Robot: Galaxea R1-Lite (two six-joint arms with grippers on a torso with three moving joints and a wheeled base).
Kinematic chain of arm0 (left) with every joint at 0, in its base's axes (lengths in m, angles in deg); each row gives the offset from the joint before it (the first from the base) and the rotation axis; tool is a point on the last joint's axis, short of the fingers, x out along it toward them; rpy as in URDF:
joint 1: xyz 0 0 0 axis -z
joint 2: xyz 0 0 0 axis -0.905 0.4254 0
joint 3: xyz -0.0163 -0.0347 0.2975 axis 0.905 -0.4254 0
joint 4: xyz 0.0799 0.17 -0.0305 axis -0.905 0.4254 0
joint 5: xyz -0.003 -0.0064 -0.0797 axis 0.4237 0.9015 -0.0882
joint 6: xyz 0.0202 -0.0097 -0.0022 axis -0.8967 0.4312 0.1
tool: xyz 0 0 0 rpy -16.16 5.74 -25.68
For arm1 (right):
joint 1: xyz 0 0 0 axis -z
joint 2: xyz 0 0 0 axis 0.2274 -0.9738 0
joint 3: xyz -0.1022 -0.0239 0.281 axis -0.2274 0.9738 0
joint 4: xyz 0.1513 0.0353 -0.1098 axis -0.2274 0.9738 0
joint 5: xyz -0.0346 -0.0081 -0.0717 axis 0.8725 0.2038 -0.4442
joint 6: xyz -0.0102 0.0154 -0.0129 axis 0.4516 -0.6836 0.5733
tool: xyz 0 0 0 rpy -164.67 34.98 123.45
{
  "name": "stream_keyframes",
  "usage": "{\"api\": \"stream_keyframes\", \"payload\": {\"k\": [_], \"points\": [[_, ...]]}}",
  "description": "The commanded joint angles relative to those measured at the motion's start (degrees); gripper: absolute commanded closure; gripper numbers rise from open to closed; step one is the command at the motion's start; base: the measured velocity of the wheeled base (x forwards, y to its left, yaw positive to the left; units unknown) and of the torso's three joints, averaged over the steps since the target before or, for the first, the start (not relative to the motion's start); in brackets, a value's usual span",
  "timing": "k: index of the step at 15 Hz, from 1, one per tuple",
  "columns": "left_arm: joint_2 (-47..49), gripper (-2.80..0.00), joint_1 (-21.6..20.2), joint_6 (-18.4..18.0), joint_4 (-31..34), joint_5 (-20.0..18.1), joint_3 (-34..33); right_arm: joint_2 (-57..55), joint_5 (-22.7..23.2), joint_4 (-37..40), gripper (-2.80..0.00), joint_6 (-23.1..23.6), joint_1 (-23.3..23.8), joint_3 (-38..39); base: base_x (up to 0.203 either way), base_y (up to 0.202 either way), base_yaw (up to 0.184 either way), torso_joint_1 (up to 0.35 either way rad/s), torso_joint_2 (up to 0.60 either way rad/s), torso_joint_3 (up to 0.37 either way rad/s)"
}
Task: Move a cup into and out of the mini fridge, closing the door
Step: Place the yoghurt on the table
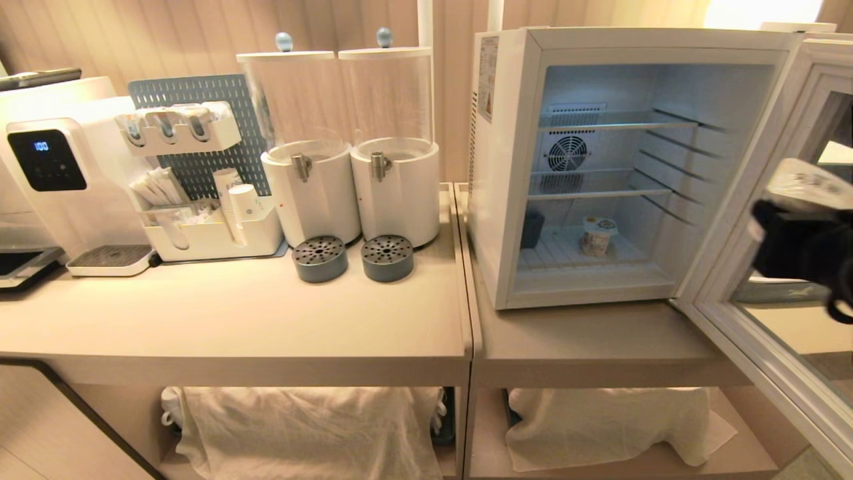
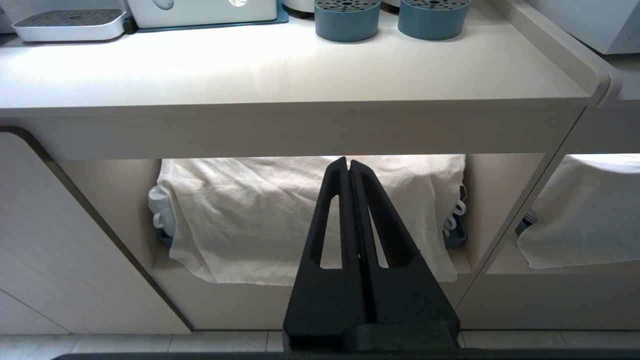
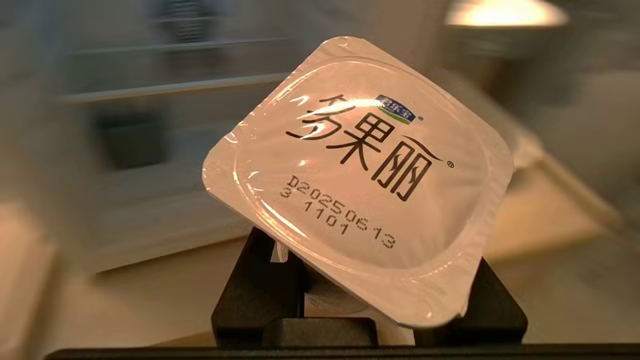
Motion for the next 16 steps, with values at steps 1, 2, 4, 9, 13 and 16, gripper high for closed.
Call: {"api": "stream_keyframes", "payload": {"k": [1, 2, 4, 9, 13, 16], "points": [[-0.11, 0.00, 0.02, -0.04, 0.01, 0.00, 0.00, 15.36, -7.28, 5.07, 0.00, 0.12, 1.67, 2.58, 0.000, 0.000, 0.000, 0.000, 0.00, 0.000], [-0.11, 0.00, 0.02, -0.04, 0.01, 0.00, 0.00, 19.32, -9.16, 6.97, 0.00, 0.19, 3.67, 4.15, 0.000, 0.000, 0.000, 0.000, 0.00, 0.000], [-0.11, 0.00, 0.02, 0.05, 0.01, 0.00, 0.00, 25.33, -11.09, 8.97, 0.00, 0.25, 12.86, 7.70, 0.000, 0.000, 0.000, 0.000, 0.00, 0.000], [-0.11, 0.00, 0.02, -0.20, 0.01, 0.00, 0.00, 46.69, -11.67, 10.13, 0.00, 0.38, 27.20, 18.47, 0.000, 0.000, 0.000, 0.000, 0.00, 0.000], [-0.11, 0.00, 0.02, -0.57, 0.01, 0.00, 0.00, 53.89, 2.75, 8.95, 0.00, -2.20, 30.59, 26.18, 0.000, 0.000, 0.000, 0.000, 0.00, 0.000], [-0.02, 0.00, 0.02, -0.22, 0.01, 0.00, 0.00, 56.44, 16.69, 20.60, 0.00, -12.02, 28.30, 27.80, 0.000, 0.000, 0.000, 0.000, 0.00, 0.000]]}}
